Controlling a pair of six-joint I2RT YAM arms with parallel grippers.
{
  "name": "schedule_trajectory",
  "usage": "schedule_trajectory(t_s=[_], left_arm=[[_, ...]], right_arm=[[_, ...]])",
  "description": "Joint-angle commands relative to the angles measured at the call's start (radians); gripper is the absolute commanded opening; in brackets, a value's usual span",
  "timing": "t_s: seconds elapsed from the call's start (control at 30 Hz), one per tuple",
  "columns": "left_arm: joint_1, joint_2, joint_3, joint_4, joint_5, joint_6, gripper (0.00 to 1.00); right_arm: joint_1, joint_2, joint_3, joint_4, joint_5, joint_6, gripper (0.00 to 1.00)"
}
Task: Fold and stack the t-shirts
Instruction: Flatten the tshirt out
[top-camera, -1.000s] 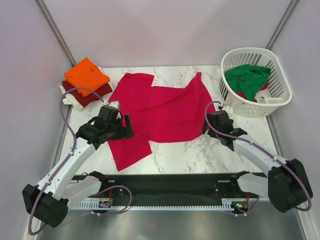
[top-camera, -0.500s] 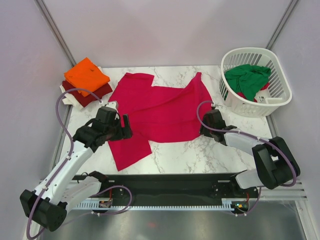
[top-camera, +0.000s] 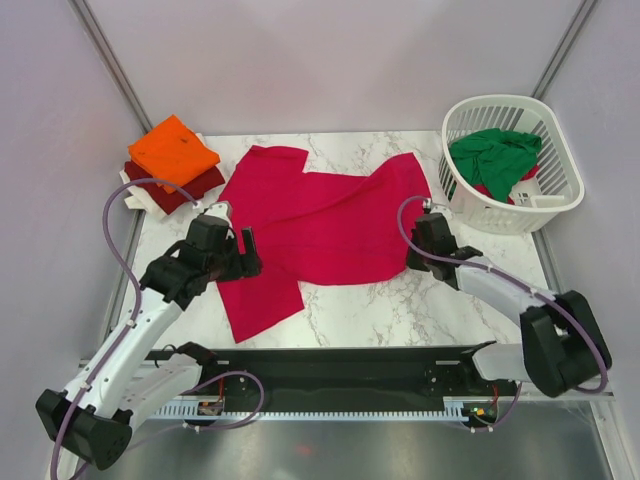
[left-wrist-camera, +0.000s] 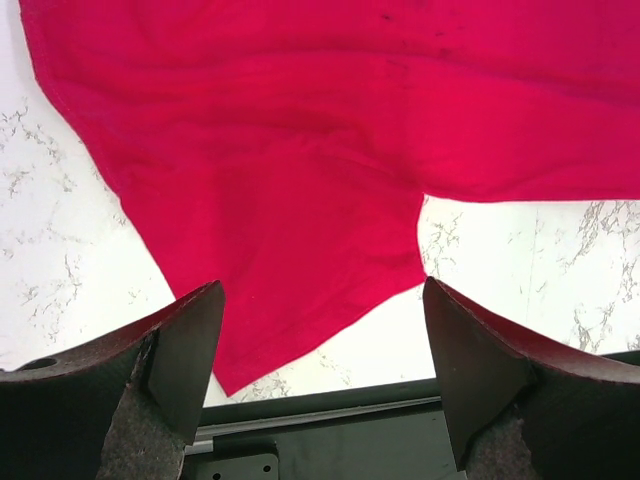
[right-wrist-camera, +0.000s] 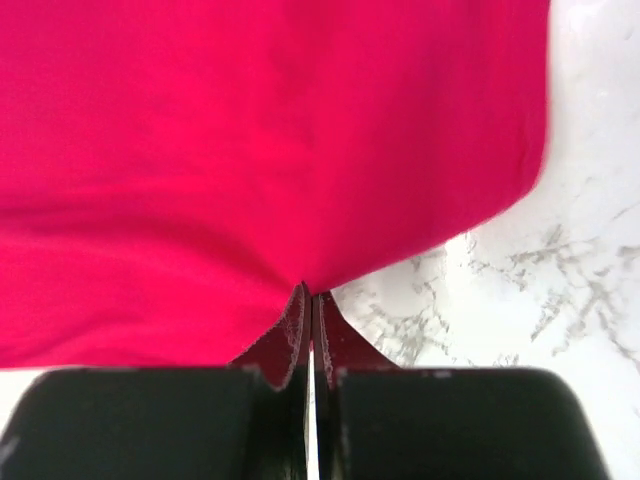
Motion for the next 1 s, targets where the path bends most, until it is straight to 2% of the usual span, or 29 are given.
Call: schedule_trajectory(t_s=[0.0,0.07,0.1,0.13,0.2,0.23,0.27,0.3,0.33,0.4,0.47,0.57,0.73,0.93,0.97], left_arm=[[-0.002,-0.01,-0.002,0.012,-0.02,-0.002,0.88],[-0.002,-0.01,-0.004,0.012,-0.022,-0.002,0.88],[-0.002,-0.01,-0.004,0.013,-0.022,-0.002,0.88],[-0.002,-0.01,-0.004,0.012,-0.022,-0.002,0.88],[-0.002,-0.013,-0.002,0.013,-0.022,-0.002,0.88],[-0.002,-0.016,-0.004,0.013,-0.023,-0.002,0.88],[-0.002,-0.021,-0.004,0.013,-0.028,-0.002,0.88],[-0.003,-0.022,-0.004,0.012,-0.028,-0.004,0.88],[-0.005,-0.025,-0.005,0.013,-0.031,-0.005,0.88],[-0.011,-0.024,-0.005,0.012,-0.036,-0.007,0.88],[-0.025,-0.024,-0.007,0.012,-0.042,-0.009,0.88],[-0.032,-0.019,-0.007,0.012,-0.04,-0.01,0.88],[-0.032,-0.002,-0.005,0.013,-0.028,-0.007,0.88],[-0.032,-0.002,-0.005,0.012,-0.028,-0.007,0.88],[-0.032,-0.002,-0.005,0.013,-0.031,-0.007,0.88]], right_arm=[[-0.002,-0.133,0.172,-0.182,-0.013,-0.015,0.0],[0.0,-0.113,0.252,-0.218,-0.026,-0.017,0.0],[0.001,-0.084,0.349,-0.234,-0.045,-0.029,0.0],[0.0,0.006,0.402,-0.238,-0.054,-0.035,0.0],[0.0,0.133,0.567,-0.238,-0.069,-0.054,0.1],[0.0,0.289,0.636,-0.242,-0.088,-0.084,0.18],[-0.018,0.372,0.716,-0.26,-0.091,-0.091,0.53],[-0.032,0.451,0.881,-0.323,-0.111,-0.1,0.66],[-0.04,0.561,0.948,-0.354,-0.114,-0.107,0.71],[-0.048,0.597,1.028,-0.371,-0.064,-0.11,0.81],[-0.048,0.565,1.024,-0.371,-0.017,-0.112,0.84],[-0.046,0.481,0.933,-0.34,0.019,-0.115,0.85],[-0.048,0.36,0.725,-0.244,0.065,-0.137,0.85],[-0.071,0.486,0.775,-0.222,0.038,-0.143,0.7],[-0.074,0.506,0.784,-0.216,0.035,-0.14,0.64]])
